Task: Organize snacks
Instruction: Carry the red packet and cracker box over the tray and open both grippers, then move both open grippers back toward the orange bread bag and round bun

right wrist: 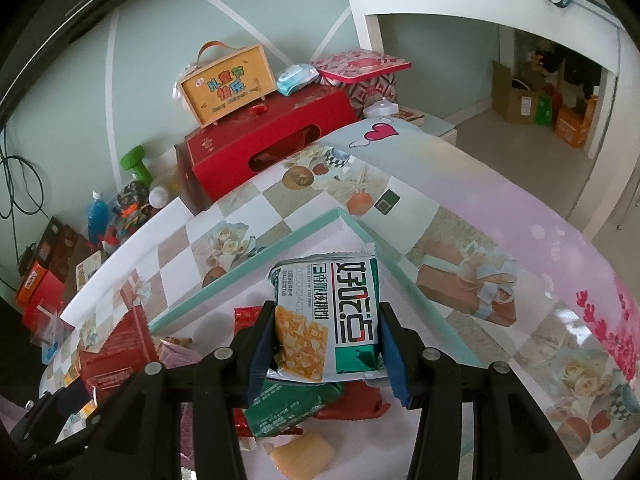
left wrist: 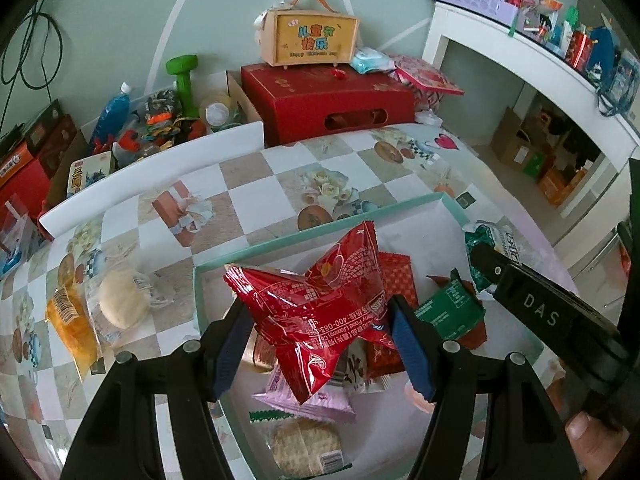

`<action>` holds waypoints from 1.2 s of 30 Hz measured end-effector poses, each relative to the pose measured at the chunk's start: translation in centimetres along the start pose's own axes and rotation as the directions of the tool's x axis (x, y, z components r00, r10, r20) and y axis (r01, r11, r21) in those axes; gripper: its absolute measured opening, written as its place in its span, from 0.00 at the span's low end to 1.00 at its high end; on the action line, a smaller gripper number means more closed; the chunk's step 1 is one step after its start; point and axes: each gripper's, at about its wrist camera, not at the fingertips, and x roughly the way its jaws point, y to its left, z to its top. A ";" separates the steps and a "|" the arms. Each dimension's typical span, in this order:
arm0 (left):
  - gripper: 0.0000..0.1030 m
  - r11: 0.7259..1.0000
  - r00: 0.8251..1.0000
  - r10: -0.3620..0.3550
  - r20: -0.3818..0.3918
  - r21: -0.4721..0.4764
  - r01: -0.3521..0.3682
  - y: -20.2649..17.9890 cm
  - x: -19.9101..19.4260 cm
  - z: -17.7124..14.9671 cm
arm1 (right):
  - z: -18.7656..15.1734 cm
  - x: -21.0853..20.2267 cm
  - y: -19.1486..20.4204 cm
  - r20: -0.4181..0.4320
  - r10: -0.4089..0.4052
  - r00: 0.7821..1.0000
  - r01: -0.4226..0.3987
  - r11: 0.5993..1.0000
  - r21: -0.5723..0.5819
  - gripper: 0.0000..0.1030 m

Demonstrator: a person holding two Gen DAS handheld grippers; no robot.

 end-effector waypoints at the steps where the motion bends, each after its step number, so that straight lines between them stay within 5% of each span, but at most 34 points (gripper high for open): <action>1: 0.68 1.000 1.000 0.003 -0.005 0.000 -0.003 0.0 0.2 0.0 | 0.0 0.2 0.0 -0.004 0.003 1.000 -0.003 1.000 0.001 0.50; 21: 0.70 0.999 0.998 0.032 -0.049 0.036 -0.031 -1.6 2.0 0.3 | -0.2 1.8 0.5 -0.042 0.032 0.999 -0.033 0.999 -0.015 0.51; 31: 0.70 1.000 0.999 0.024 -0.033 0.012 -0.024 -0.9 0.8 0.0 | 0.2 0.6 0.3 -0.025 0.024 0.999 -0.024 1.000 -0.007 0.58; 36: 0.70 0.999 0.999 0.039 -0.018 -0.037 -0.040 0.7 -0.3 -0.3 | 0.2 0.5 -0.2 -0.038 -0.005 0.999 0.005 1.000 0.009 0.72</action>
